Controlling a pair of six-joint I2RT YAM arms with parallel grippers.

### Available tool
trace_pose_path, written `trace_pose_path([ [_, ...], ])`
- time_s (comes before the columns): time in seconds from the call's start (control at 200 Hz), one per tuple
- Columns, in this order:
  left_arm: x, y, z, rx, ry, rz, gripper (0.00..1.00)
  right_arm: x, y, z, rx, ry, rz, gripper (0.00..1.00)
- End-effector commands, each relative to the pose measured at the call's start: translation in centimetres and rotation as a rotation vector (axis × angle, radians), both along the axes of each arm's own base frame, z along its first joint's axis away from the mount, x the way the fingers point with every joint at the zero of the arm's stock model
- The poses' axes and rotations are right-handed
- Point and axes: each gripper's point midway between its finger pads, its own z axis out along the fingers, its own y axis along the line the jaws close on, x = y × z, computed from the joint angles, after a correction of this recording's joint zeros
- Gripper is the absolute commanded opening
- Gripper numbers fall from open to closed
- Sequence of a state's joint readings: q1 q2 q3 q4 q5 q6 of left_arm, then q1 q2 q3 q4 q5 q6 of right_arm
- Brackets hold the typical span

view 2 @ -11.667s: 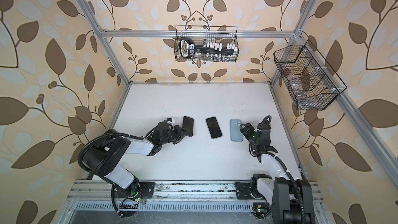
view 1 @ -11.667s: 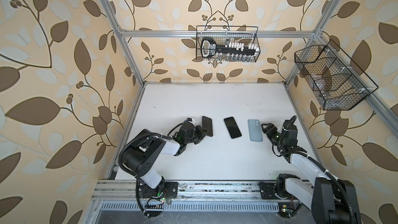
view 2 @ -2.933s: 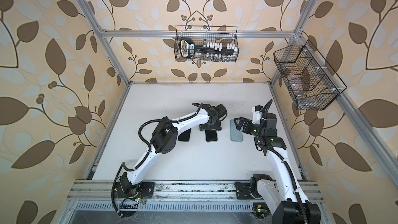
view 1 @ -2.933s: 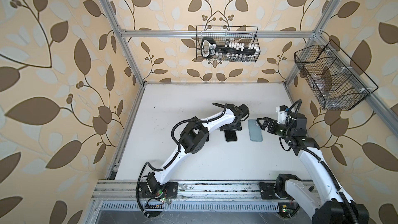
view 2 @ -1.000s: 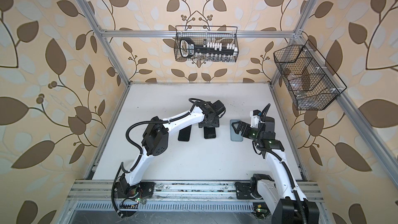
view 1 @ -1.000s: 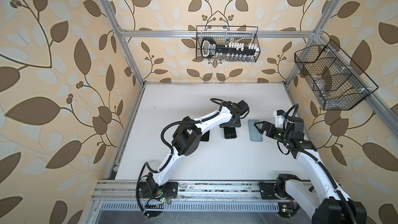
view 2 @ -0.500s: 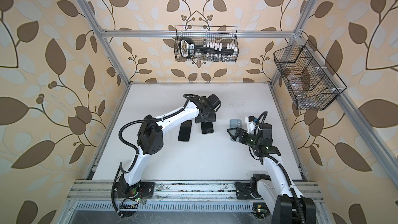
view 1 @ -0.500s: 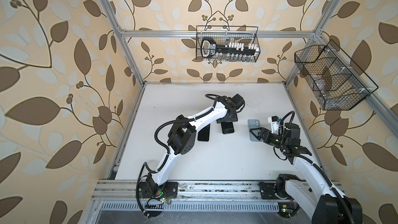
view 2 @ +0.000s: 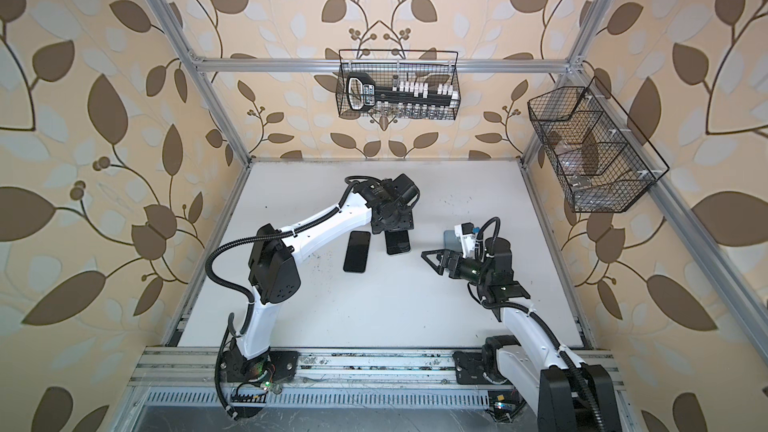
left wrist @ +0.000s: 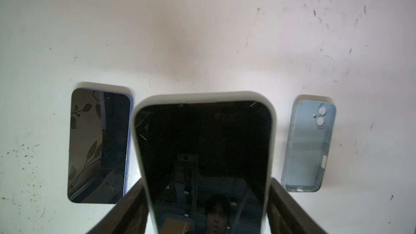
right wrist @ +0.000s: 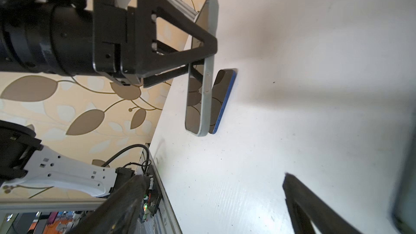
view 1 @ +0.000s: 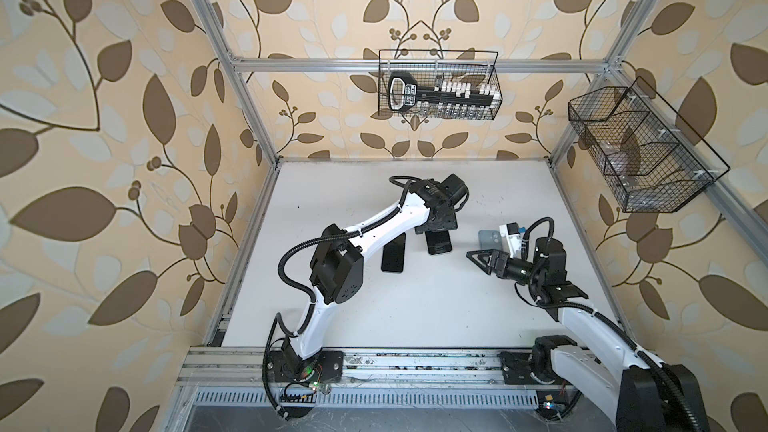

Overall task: Take the phone out of the phone case
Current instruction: Pass the phone.

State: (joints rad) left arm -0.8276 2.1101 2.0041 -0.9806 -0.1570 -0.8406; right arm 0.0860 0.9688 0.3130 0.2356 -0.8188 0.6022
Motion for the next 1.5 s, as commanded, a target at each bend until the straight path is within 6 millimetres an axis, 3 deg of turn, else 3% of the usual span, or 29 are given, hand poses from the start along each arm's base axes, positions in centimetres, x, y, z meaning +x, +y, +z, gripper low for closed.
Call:
trace_pose_path([
  [0.0,-0.5,0.3,4.3,-0.075,-0.056,0.005,0.33,0.9,1.3,1.8,0.020,-0.073,0.012,0.96],
  [0.675,-1.7,0.7,6.2,-0.143,-0.072,-0.004,0.34,3.2,7.0,3.3,0.011,-0.117,0.108,0.89],
  [0.815,-2.0,0.7,6.3,-0.155,-0.072,-0.009,0.33,3.5,7.6,3.8,0.016,-0.129,0.115,0.78],
  [1.0,-2.1,0.8,6.5,-0.166,-0.077,-0.008,0.33,3.6,8.2,3.7,0.023,-0.117,0.123,0.55],
  [1.495,-2.0,0.7,7.5,-0.191,-0.099,-0.017,0.34,3.8,8.2,3.7,0.029,-0.114,0.098,0.29],
])
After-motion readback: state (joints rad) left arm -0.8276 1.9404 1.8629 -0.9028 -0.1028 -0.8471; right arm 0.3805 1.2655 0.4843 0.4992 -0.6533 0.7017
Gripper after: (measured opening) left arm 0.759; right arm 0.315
